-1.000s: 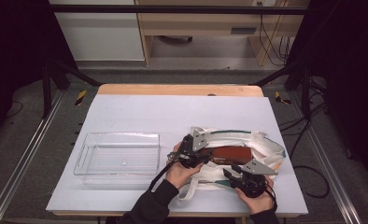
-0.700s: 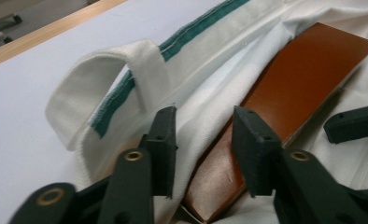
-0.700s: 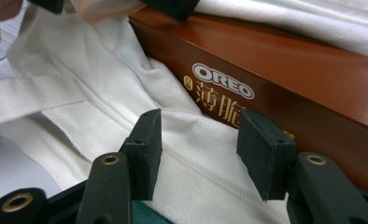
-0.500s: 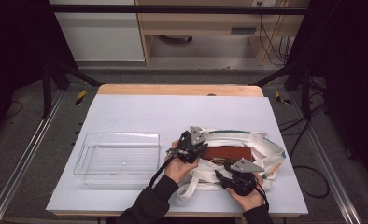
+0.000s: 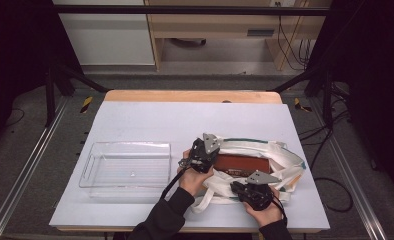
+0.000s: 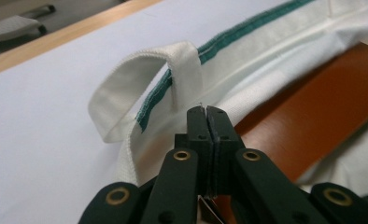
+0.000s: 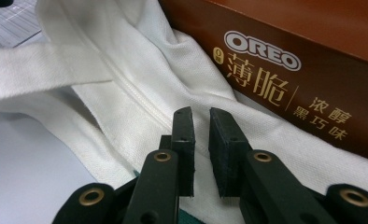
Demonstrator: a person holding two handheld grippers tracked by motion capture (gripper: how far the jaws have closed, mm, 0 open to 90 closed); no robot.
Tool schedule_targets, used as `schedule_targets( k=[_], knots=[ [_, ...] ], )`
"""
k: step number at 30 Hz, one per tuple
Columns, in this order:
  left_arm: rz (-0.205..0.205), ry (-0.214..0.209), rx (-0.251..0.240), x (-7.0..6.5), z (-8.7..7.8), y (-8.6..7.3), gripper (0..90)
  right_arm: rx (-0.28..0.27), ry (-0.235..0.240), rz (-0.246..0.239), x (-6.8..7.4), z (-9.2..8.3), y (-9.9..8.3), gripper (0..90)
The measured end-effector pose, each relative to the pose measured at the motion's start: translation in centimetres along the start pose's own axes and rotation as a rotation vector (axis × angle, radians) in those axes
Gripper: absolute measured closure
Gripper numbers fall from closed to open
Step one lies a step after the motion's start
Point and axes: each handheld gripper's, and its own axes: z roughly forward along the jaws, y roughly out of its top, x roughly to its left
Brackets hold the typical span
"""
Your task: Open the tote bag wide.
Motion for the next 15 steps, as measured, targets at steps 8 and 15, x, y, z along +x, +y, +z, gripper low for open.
schedule_targets(
  k=[8,15],
  knots=[
    [-0.051,0.056,0.007,0.8,1.8,-0.3,89.0,0.003,0.0,-0.017,0.0,0.0,-0.1,81.7],
    [-0.105,0.036,0.042,1.6,3.7,-0.9,88.3,-0.002,-0.004,-0.024,0.0,0.0,-0.1,81.6]
  ],
)
